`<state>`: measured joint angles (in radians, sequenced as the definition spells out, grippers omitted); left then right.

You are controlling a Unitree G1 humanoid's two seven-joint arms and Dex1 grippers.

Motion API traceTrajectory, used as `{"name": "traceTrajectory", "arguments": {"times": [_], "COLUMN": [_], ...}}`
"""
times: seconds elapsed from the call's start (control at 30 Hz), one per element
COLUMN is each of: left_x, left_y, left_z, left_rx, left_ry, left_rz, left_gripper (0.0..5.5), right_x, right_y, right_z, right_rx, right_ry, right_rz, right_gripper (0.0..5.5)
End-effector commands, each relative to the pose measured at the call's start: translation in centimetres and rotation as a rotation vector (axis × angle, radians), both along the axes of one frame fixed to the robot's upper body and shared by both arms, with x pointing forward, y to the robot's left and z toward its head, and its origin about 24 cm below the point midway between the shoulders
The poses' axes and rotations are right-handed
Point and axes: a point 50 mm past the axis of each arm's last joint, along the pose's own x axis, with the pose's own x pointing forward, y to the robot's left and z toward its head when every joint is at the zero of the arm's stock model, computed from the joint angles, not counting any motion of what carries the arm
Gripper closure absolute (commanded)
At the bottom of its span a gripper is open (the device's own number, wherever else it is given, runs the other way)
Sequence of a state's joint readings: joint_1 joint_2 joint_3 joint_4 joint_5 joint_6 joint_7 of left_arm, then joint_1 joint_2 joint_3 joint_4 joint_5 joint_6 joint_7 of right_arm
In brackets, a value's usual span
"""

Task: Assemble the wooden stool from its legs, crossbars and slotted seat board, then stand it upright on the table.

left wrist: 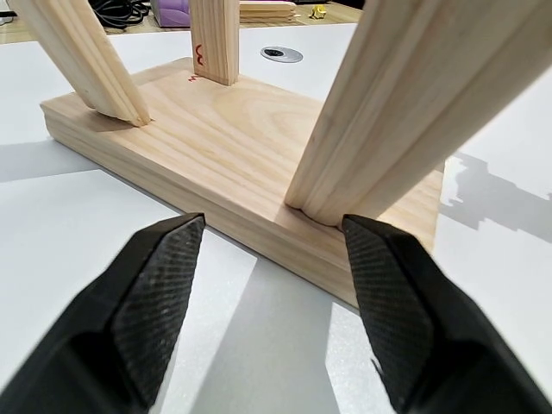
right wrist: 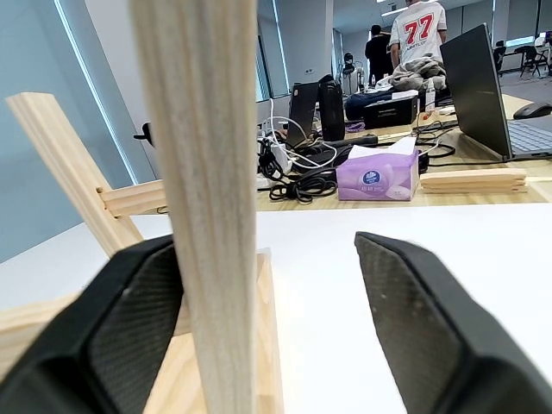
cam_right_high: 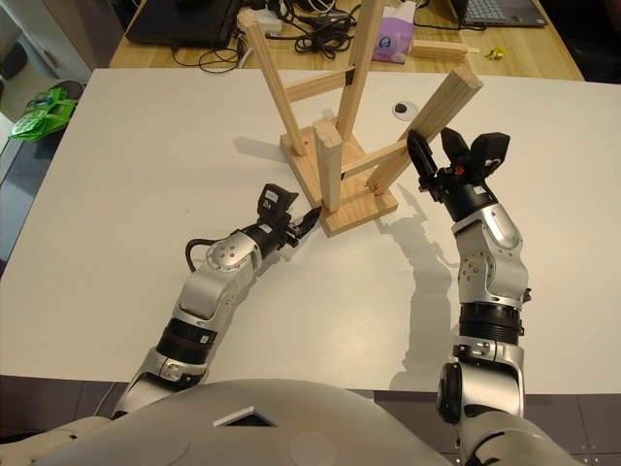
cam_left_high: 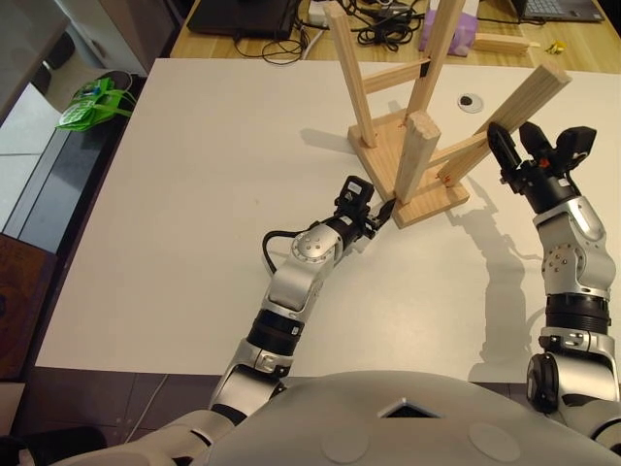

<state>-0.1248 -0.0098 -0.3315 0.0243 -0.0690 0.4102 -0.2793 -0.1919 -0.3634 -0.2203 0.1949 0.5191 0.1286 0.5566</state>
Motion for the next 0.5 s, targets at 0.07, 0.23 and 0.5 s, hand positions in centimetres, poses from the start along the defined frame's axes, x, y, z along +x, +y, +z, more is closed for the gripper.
{"name": "traceTrajectory", "arguments": {"times": [0.07,0.23,0.5], "left_x": [-0.1,-0.1,-0.5], "left_y": [-0.1,-0.1,-0.3], "left_z": [-0.3,-0.2,-0.2], "left_rx": [0.013,0.011,-0.003], "left_ry": [0.005,0.002,0.005], "left_rz": [-0.008,-0.009,0.006], "left_gripper": [2.53,2.53,2.53], "right_x": [0.3,1.2,1.7], "right_y": [-1.4,-1.2,-0.2], "right_z": [1.0,4.4,9.9], "right_rx": [-0.038,-0.041,-0.049], "right_ry": [-0.034,-0.168,-0.339], "right_rz": [-0.01,0.004,0.022], "right_gripper": [2.1,2.1,2.1]}}
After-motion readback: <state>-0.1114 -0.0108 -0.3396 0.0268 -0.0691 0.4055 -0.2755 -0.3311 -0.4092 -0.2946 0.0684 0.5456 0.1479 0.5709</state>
